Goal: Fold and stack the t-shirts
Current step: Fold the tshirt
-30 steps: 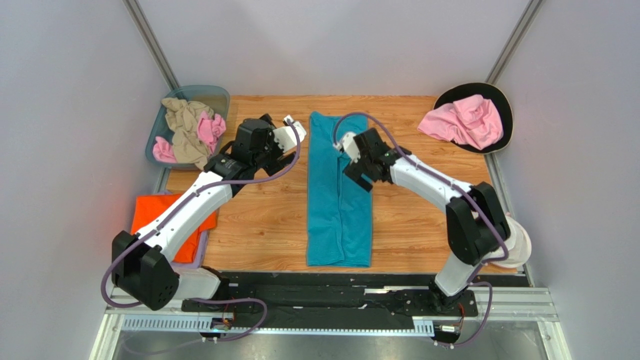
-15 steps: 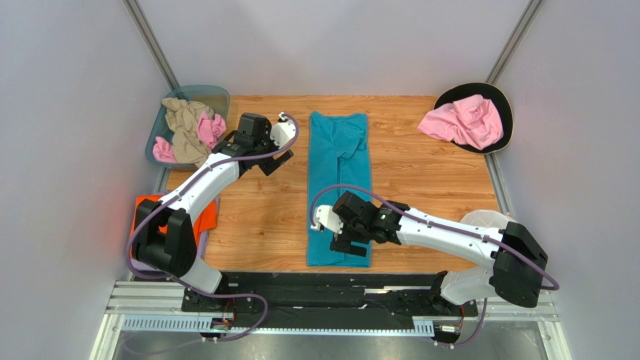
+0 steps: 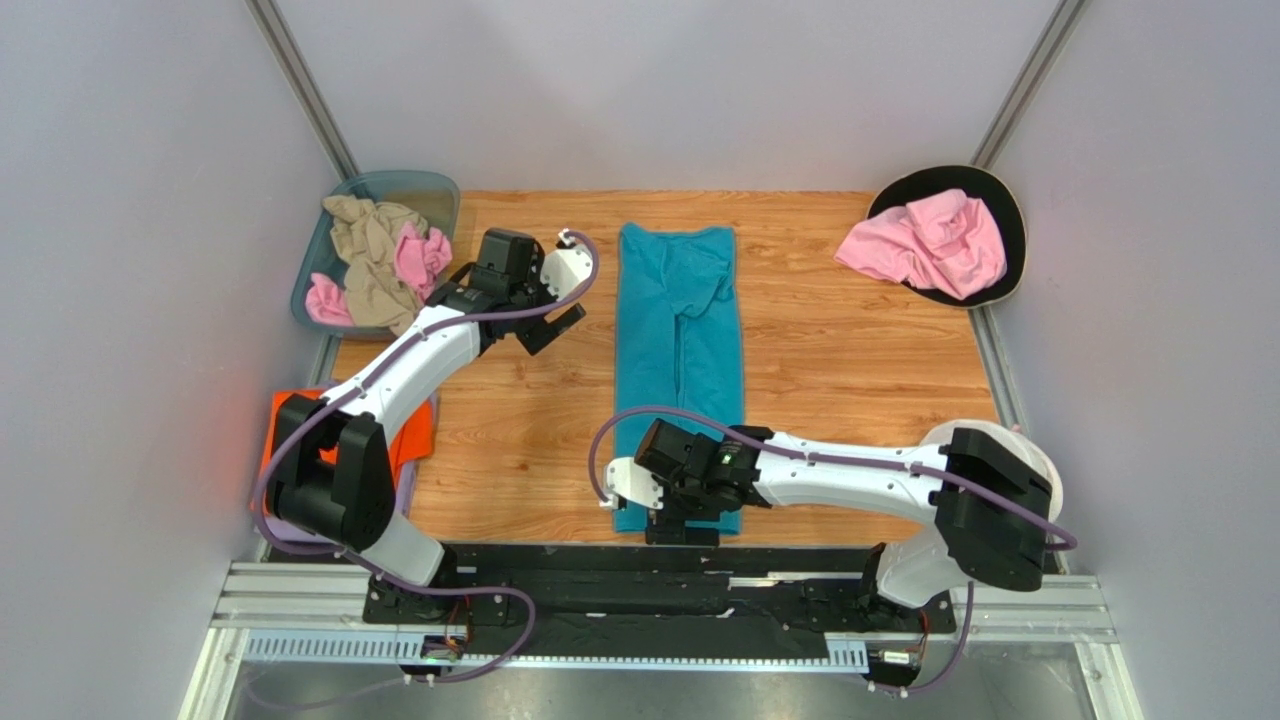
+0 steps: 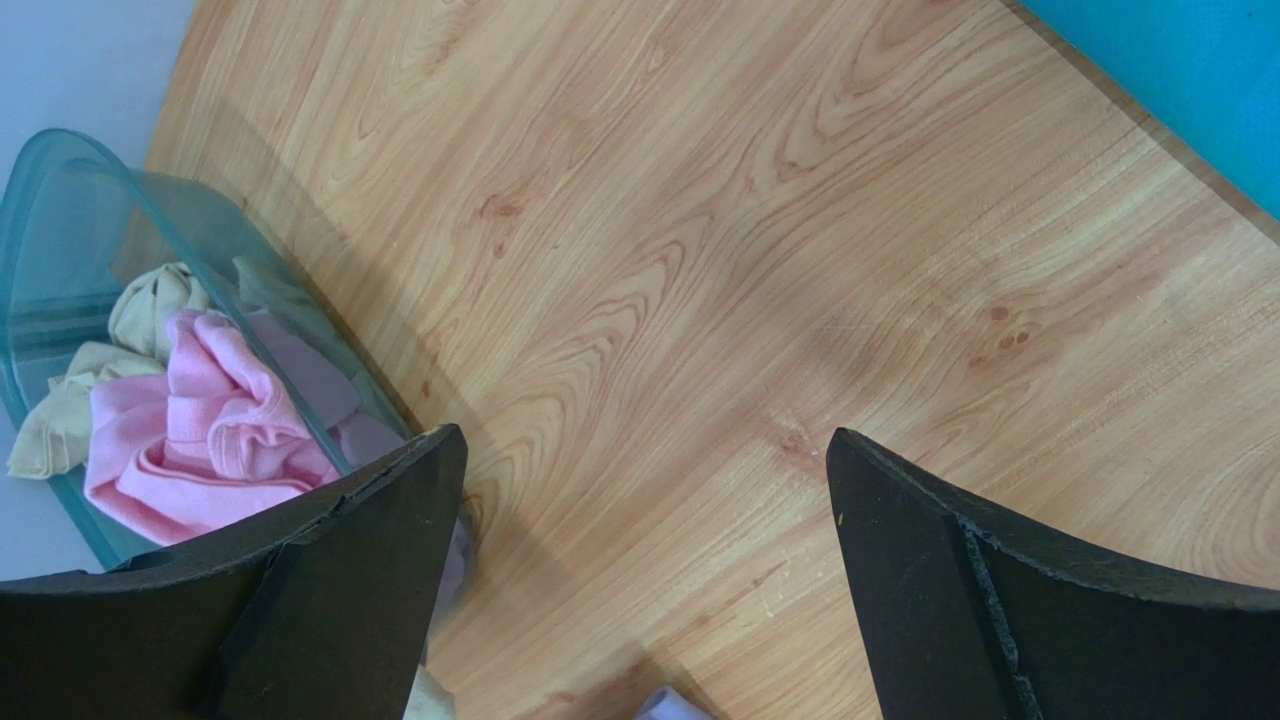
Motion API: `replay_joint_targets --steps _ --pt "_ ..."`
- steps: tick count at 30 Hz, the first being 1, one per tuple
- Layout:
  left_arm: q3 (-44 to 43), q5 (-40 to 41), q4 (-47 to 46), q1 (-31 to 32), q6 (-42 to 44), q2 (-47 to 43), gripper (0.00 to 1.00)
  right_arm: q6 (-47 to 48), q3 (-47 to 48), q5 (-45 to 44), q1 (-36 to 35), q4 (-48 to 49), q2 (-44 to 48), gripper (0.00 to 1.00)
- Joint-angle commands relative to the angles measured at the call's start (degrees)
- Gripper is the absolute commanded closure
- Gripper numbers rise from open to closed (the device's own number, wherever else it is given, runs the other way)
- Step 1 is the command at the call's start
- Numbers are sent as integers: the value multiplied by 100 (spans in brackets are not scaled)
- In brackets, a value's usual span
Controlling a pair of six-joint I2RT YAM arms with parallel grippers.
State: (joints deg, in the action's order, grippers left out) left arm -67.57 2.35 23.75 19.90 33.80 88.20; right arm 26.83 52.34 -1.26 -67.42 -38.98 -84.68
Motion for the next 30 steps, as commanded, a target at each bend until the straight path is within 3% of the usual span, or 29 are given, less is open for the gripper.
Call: replay_joint_targets --steps 1,30 --pt "25 -33 -151 -30 109 21 1 103 22 170 0 294 -30 14" --pt "323 -50 -459 -30 276 215 1 393 207 205 62 558 -997 22"
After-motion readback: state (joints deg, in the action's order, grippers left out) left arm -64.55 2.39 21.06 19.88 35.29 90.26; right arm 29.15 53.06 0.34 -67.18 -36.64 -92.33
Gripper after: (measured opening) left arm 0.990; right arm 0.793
